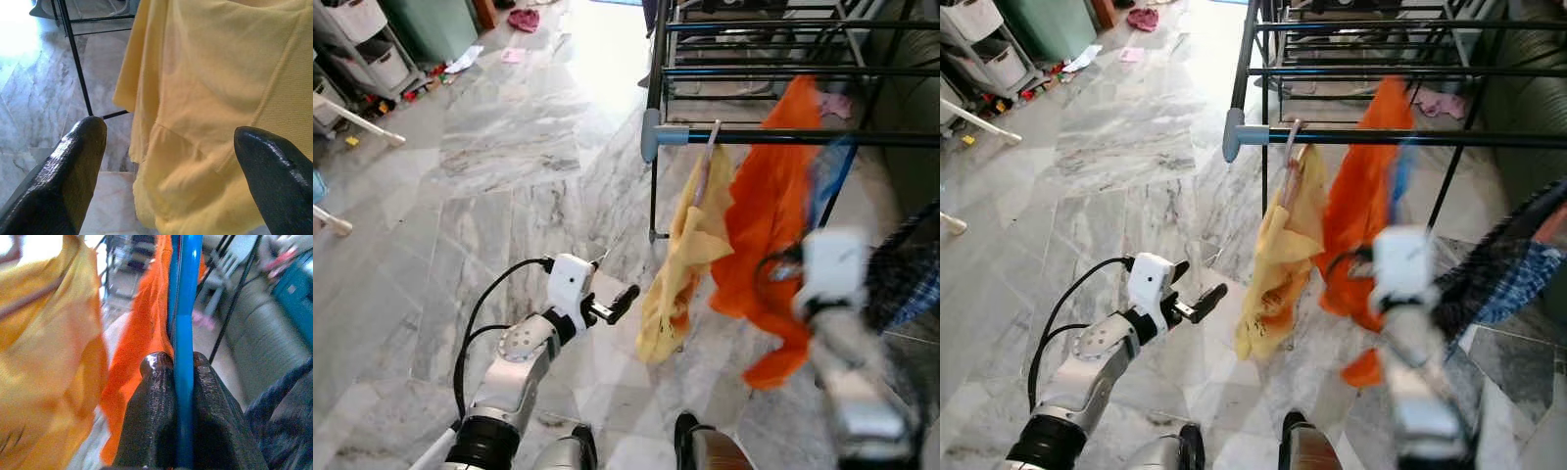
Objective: Hang hanger
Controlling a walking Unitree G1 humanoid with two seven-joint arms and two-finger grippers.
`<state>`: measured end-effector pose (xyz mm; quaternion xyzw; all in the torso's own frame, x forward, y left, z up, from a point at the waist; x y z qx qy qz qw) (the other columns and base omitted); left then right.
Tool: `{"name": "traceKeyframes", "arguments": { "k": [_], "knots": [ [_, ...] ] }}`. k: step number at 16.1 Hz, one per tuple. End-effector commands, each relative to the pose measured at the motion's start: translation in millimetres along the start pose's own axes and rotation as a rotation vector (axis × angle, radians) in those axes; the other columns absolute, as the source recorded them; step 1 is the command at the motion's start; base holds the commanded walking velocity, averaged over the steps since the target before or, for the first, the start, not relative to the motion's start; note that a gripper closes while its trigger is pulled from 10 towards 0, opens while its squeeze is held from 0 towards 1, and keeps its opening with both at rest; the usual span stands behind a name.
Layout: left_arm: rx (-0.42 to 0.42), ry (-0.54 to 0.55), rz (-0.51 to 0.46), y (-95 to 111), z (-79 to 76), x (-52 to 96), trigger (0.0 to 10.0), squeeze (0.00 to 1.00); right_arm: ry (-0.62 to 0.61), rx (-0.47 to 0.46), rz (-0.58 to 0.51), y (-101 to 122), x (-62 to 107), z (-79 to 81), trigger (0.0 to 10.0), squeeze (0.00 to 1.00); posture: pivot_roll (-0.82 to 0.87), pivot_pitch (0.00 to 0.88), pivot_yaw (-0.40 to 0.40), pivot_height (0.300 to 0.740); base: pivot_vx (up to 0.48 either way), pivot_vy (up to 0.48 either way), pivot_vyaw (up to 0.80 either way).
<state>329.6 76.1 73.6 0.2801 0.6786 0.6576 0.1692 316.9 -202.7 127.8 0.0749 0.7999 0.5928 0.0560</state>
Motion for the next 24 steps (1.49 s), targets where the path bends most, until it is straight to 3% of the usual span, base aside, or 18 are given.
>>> {"name": "traceKeyframes", "arguments": {
  "k": [1,2,6,8,14,24],
  "knots": [
    [-0.010,0.011,0.030,-7.7,1.8,2.0,10.0,0.00,-0.004,0.008,-0.026,4.3,6.7,4.5,4.1,0.00,-0.19,0.225,0.109,0.740,0.000,0.000,0.00],
    [-0.018,0.020,0.037,-8.8,3.4,2.1,10.0,0.00,0.010,0.005,0.023,-10.2,15.7,13.1,10.0,0.00,-0.19,0.224,0.113,0.740,0.000,0.000,0.00],
    [-0.035,0.039,0.052,-12.7,7.5,4.2,10.0,0.00,-0.006,-0.004,0.124,-42.5,34.6,16.7,10.0,0.00,-0.18,0.223,0.117,0.740,0.000,0.000,0.00],
    [-0.052,0.058,0.068,-15.7,8.9,5.0,10.0,0.00,-0.027,-0.064,0.236,-68.9,42.8,14.4,10.0,0.00,-0.18,0.223,0.116,0.740,0.000,0.000,0.00],
    [-0.059,0.091,0.074,-18.7,10.1,3.7,10.0,0.00,-0.003,-0.060,0.235,-69.0,37.8,17.7,10.0,0.00,-0.18,0.223,0.107,0.740,0.000,0.000,0.00],
    [-0.065,0.089,0.088,-21.8,9.3,3.3,10.0,0.00,0.010,-0.062,0.238,-67.3,32.4,20.7,10.0,0.00,-0.18,0.233,0.111,0.740,-0.281,0.000,0.00]
  ]
}}
Point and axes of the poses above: a point about 5 cm out from each wrist's last joint towards the gripper, its own x axis pointing back from the gripper into the wrist, its own y axis along the axis of the wrist's last joint, z = x × y, the point moved 4 cm from there along -x, pointing out of the wrist towards the gripper
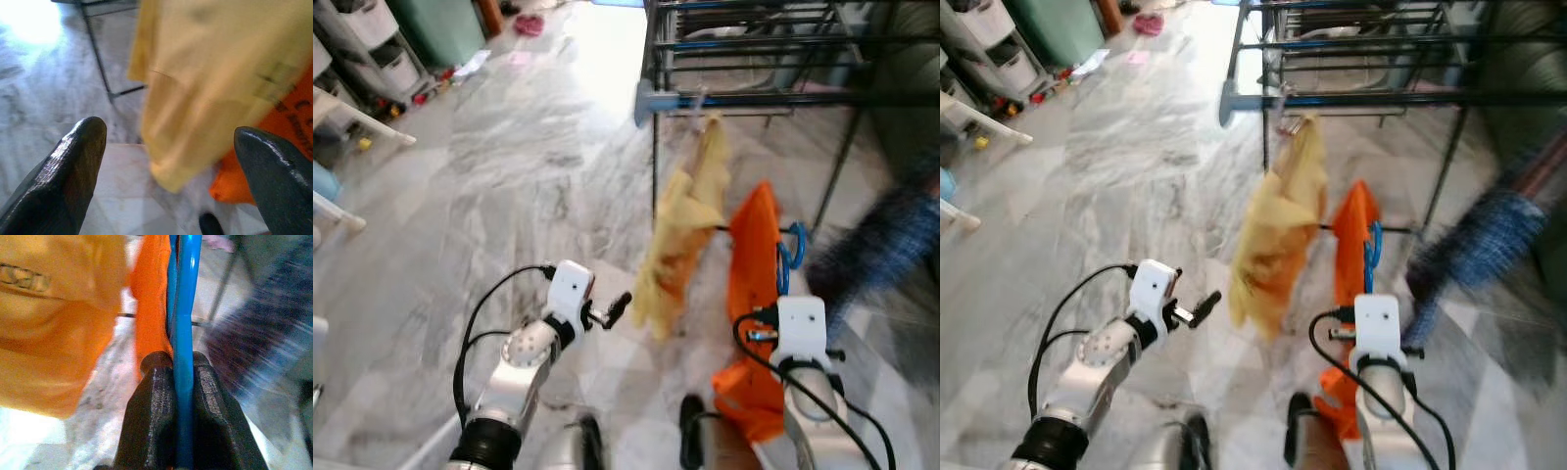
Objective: Hang hanger
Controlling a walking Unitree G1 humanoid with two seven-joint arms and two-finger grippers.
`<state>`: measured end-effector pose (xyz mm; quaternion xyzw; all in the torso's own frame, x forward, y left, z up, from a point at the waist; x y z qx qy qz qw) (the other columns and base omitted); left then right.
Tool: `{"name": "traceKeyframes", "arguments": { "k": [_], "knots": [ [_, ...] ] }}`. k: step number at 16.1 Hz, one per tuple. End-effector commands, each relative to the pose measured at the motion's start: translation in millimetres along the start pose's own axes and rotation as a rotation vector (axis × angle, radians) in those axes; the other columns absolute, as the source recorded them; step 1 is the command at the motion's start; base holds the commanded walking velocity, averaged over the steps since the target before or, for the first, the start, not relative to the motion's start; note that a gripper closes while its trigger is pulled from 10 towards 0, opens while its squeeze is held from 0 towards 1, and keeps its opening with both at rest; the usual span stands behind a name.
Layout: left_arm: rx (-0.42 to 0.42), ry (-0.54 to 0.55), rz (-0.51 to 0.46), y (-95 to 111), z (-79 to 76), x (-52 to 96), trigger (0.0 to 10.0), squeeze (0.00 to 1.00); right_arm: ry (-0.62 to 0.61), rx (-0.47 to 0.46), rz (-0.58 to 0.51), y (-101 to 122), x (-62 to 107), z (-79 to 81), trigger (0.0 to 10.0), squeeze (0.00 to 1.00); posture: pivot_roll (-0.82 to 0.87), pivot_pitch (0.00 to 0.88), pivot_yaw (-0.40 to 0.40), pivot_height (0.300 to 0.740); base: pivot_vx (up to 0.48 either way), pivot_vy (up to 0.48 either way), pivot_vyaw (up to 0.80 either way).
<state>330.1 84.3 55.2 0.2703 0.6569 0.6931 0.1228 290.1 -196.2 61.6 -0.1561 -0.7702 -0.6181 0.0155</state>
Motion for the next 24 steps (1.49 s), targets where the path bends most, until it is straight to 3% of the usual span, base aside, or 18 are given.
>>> {"name": "traceKeyframes", "arguments": {
  "k": [1,10,13,16,18,20,24],
  "knots": [
    [-0.013,-0.002,0.017,-3.6,0.8,0.6,10.0,0.00,-0.008,-0.009,0.016,-5.0,3.5,0.2,10.0,0.00,-0.18,0.232,0.111,0.740,-0.304,0.000,0.00],
    [-0.013,0.014,0.024,-4.4,3.6,-1.3,10.0,0.00,0.188,0.032,0.003,-0.1,4.6,31.0,10.0,0.00,-0.17,0.225,0.094,0.740,-0.316,0.000,0.00],
    [-0.014,0.023,0.024,-6.2,5.9,0.1,10.0,0.00,0.202,0.030,0.006,-2.5,0.7,30.3,10.0,0.00,-0.15,0.204,0.096,0.740,-0.352,0.000,0.00],
    [-0.007,0.026,0.016,-2.2,9.0,-1.6,10.0,0.00,0.246,0.035,-0.028,6.6,0.5,39.4,10.0,0.00,-0.15,0.196,0.103,0.740,0.000,0.000,0.00],
    [-0.012,0.134,0.023,-1.9,26.0,-2.4,10.0,0.00,0.304,0.026,-0.026,3.9,1.1,48.7,10.0,0.00,-0.11,0.178,0.079,0.740,0.000,0.000,0.00],
    [0.043,0.275,0.040,-13.1,47.5,9.7,10.0,0.00,0.380,0.050,-0.049,7.7,3.4,60.2,10.0,0.00,-0.11,0.162,0.059,0.740,0.000,0.000,0.00],
    [0.077,0.349,0.064,-31.5,47.1,14.9,10.0,0.00,0.450,0.073,-0.071,12.4,3.3,64.6,10.0,0.00,-0.10,0.101,-0.012,0.740,0.000,0.000,0.00]
  ]
}}
Point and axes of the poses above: a point about 5 cm out from each wrist's last joint towards the gripper, its own x axis pointing back from the gripper into the wrist, its own y axis along the axis of the wrist's last joint, z = x × y, the point moved 4 cm from there along -x, pointing out of the wrist towards the gripper
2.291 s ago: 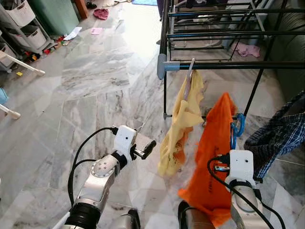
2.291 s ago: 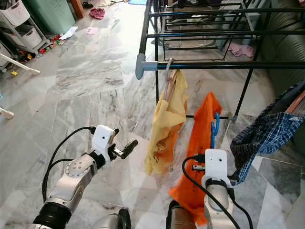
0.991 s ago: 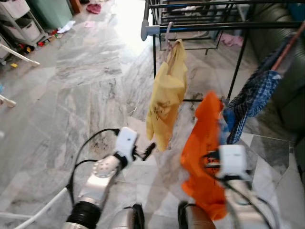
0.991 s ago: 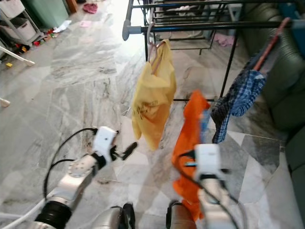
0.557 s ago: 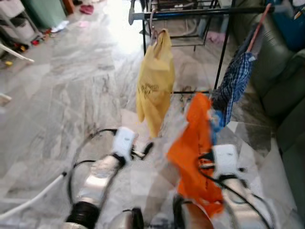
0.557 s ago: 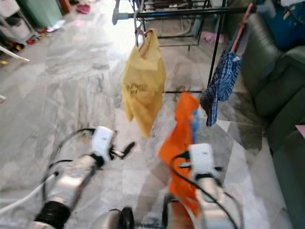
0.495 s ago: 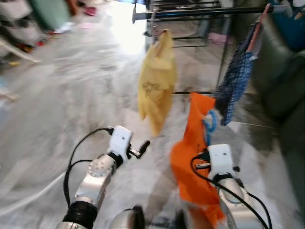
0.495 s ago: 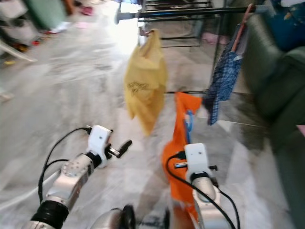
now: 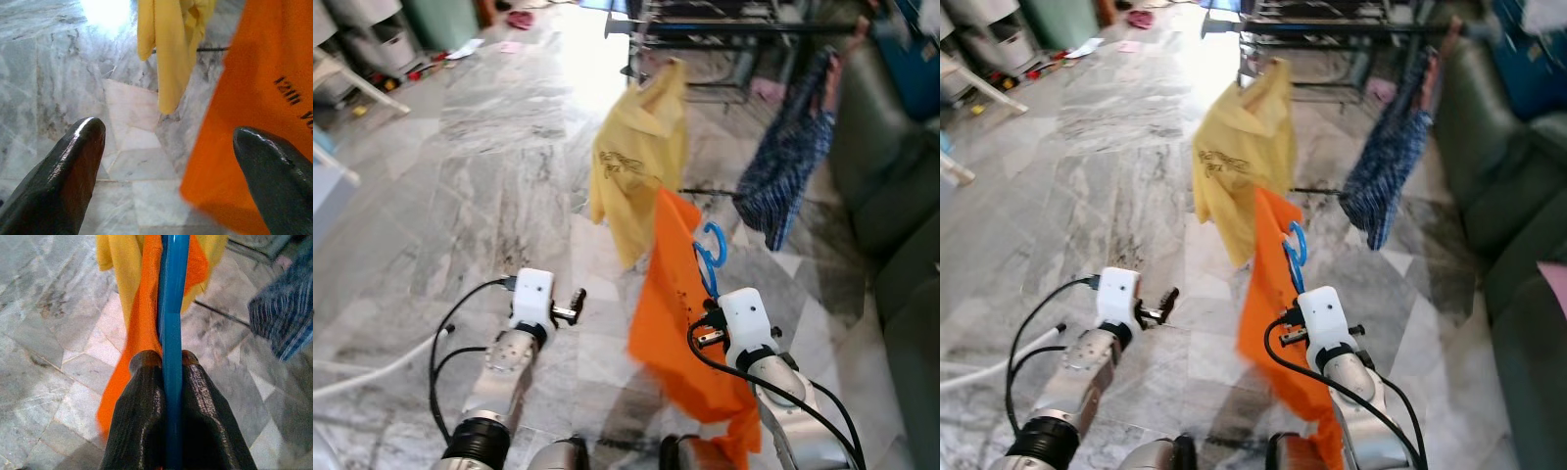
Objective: Hang hanger
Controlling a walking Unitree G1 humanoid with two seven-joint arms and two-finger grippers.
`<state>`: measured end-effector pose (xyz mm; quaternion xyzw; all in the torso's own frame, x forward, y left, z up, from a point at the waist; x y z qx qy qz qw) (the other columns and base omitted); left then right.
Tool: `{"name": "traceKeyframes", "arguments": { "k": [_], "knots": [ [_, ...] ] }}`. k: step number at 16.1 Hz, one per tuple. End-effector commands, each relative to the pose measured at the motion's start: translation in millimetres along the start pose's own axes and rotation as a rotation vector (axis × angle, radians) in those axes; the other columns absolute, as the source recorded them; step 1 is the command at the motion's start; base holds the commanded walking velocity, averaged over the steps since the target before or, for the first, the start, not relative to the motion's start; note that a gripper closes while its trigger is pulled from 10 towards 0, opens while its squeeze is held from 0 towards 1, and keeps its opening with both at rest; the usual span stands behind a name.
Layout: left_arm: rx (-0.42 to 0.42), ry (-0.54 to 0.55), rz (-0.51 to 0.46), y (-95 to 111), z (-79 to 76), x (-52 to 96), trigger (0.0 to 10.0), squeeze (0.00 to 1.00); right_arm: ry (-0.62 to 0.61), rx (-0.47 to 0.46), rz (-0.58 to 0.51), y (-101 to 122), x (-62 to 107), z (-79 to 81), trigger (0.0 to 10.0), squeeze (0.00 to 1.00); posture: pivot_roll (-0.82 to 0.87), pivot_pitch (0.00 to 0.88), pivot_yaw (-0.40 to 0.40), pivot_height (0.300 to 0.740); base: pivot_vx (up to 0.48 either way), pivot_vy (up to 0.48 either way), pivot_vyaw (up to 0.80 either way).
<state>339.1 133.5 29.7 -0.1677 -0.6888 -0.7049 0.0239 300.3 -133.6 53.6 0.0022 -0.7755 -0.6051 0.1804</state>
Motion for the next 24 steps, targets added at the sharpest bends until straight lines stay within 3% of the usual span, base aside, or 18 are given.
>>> {"name": "traceKeyframes", "arguments": {
  "k": [1,3,8,14,20,24],
  "knots": [
    [0.001,0.038,0.005,-5.3,4.7,2.2,10.0,0.00,0.034,0.009,-0.047,9.8,-0.8,3.8,10.0,0.00,-0.10,0.090,-0.029,0.740,0.000,0.000,0.00],
    [-0.008,0.105,0.004,-9.7,13.6,5.1,10.0,0.00,0.098,0.031,-0.081,19.3,-3.9,9.8,10.0,0.00,-0.06,0.089,-0.052,0.740,0.000,0.000,0.78],
    [-0.068,0.051,0.017,-13.4,22.4,9.3,10.0,0.00,0.293,0.076,-0.156,29.5,-1.1,46.3,10.0,0.00,-0.08,0.096,0.033,0.740,0.000,0.000,0.78],
    [-0.073,-0.012,0.015,1.7,5.0,-6.9,10.0,0.00,0.188,0.001,-0.155,26.1,-1.7,34.5,10.0,0.00,-0.13,0.094,0.086,0.740,0.000,0.000,0.77],
    [-0.101,-0.062,0.004,7.6,-8.1,-12.7,10.0,0.00,0.166,0.019,-0.167,29.4,-3.8,25.2,10.0,0.00,-0.12,0.123,0.079,0.740,0.000,0.000,0.77],
    [-0.071,-0.071,0.004,5.7,-9.3,-10.7,10.0,0.00,0.161,0.033,-0.177,33.8,-6.7,21.3,10.0,0.00,-0.12,0.146,0.075,0.740,0.000,0.000,0.77]
  ]
}}
Point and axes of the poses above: a point about 5 cm out from each wrist's last joint towards the gripper, its own x axis pointing back from the gripper into the wrist, its own y axis along the axis of the wrist's last joint, z = x × y, the point moved 4 cm from there along -x, pointing out of the wrist towards the gripper
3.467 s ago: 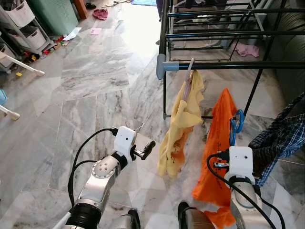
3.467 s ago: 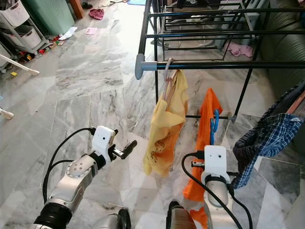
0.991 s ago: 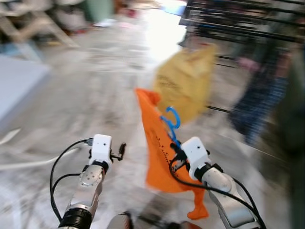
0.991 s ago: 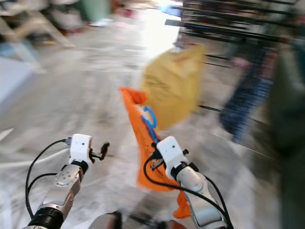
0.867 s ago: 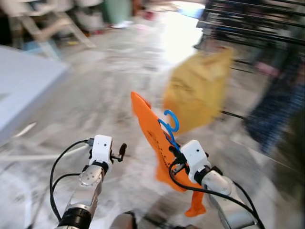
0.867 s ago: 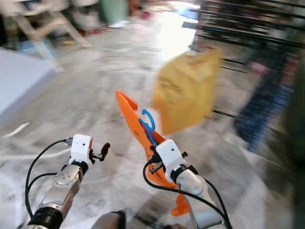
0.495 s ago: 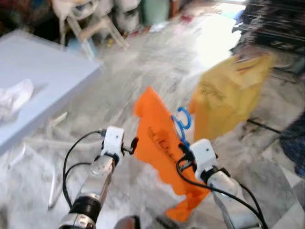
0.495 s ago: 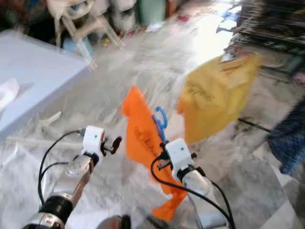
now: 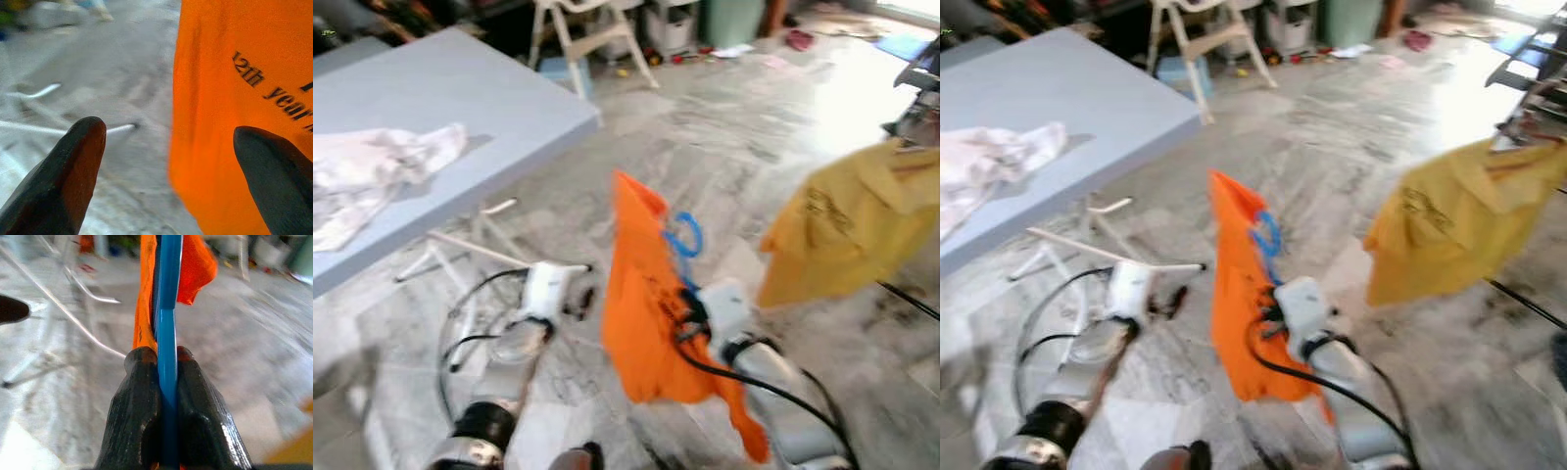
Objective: Hang hanger
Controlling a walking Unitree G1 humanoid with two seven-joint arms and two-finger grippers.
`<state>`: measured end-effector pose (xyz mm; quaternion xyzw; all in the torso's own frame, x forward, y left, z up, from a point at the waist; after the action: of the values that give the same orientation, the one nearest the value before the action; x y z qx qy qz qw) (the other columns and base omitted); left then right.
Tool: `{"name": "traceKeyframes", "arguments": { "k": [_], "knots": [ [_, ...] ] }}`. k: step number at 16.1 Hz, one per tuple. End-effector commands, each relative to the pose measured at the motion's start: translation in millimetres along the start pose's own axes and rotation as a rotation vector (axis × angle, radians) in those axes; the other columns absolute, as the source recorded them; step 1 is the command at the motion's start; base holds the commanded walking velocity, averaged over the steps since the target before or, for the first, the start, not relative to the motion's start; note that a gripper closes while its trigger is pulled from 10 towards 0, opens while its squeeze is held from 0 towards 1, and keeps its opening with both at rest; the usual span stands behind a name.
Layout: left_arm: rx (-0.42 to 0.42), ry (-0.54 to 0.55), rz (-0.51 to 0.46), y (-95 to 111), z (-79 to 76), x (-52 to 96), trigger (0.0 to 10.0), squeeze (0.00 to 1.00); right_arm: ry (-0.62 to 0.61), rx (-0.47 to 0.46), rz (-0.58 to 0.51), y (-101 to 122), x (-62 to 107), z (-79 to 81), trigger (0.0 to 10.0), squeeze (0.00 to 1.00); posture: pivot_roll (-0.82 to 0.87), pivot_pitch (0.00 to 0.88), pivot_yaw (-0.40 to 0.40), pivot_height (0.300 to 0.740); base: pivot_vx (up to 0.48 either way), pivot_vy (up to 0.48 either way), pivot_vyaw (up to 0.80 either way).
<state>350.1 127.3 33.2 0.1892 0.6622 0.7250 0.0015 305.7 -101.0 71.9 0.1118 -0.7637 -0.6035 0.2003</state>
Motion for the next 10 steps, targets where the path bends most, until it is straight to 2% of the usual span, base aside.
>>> {"name": "traceKeyframes", "arguments": {
  "k": [1,6,10],
  "knots": [
    [0.012,-0.019,0.003,-2.0,-7.0,0.9,10.0,0.00,-0.004,0.011,-0.033,7.5,0.8,-4.9,10.0,0.00,-0.12,0.160,0.073,0.740,0.000,0.000,0.77],
    [0.041,-0.046,0.009,-7.8,-16.1,5.2,10.0,0.00,0.023,0.022,-0.027,6.5,3.4,-6.0,10.0,0.00,-0.13,0.192,0.074,0.740,0.000,0.000,0.77],
    [0.053,-0.048,-0.002,-2.7,-16.6,3.6,10.0,0.00,0.035,0.037,-0.027,8.4,2.0,-8.7,10.0,0.00,-0.14,0.208,0.077,0.740,0.000,0.000,0.77]
  ]
}}
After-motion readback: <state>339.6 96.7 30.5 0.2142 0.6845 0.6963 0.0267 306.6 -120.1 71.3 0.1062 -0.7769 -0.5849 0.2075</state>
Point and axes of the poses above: a point about 5 cm out from each wrist's last joint towards the gripper, its own x axis pointing back from the gripper into the wrist, its own y axis along the axis of the wrist's last joint, z = x × y, the point moved 4 cm from there along -x, pointing out of the wrist towards the gripper
